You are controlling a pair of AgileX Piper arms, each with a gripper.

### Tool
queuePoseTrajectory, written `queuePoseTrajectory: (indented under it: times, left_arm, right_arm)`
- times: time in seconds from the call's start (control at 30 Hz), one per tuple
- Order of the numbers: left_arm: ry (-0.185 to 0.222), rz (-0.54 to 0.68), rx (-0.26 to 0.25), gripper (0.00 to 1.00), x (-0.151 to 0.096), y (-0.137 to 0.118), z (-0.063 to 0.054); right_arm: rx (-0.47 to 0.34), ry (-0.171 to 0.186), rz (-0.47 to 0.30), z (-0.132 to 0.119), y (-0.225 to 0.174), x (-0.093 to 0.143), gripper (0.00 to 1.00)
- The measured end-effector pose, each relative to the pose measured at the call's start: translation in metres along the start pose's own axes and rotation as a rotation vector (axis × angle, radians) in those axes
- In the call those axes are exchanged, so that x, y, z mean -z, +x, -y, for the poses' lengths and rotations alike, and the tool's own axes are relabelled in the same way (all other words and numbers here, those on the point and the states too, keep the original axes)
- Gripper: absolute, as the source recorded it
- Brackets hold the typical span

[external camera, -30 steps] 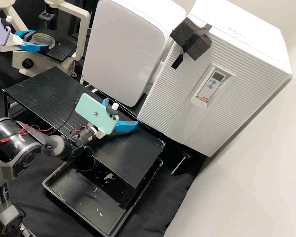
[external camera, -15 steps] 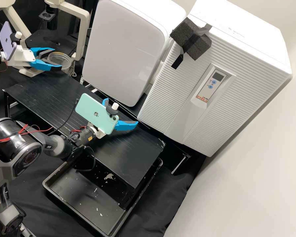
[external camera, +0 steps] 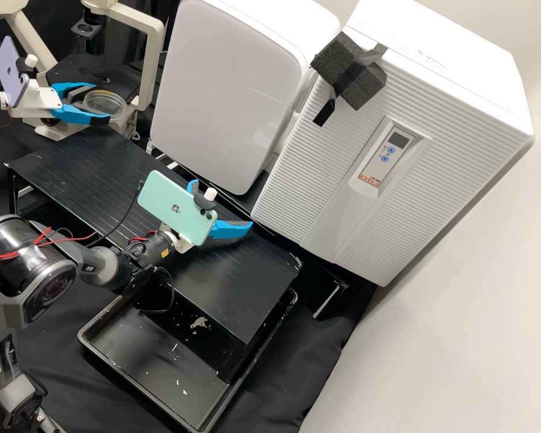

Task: Place the petri dish on the bench

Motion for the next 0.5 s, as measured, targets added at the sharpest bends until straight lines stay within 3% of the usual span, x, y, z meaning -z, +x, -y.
queuePoseTrajectory:
  times: [0.17,0.5]
  left_arm:
    - [-0.037,0.03,0.003,0.0,-0.007,-0.014,0.0]
    - [0.038,0.225,-0.002,0.0,-0.048,-0.047,0.002]
  right_arm:
    - [0.0,0.0,0.0,0.0,0.0,0.0,1.0]
    - [0.0,0.0,0.0,0.0,0.0,0.0,1.0]
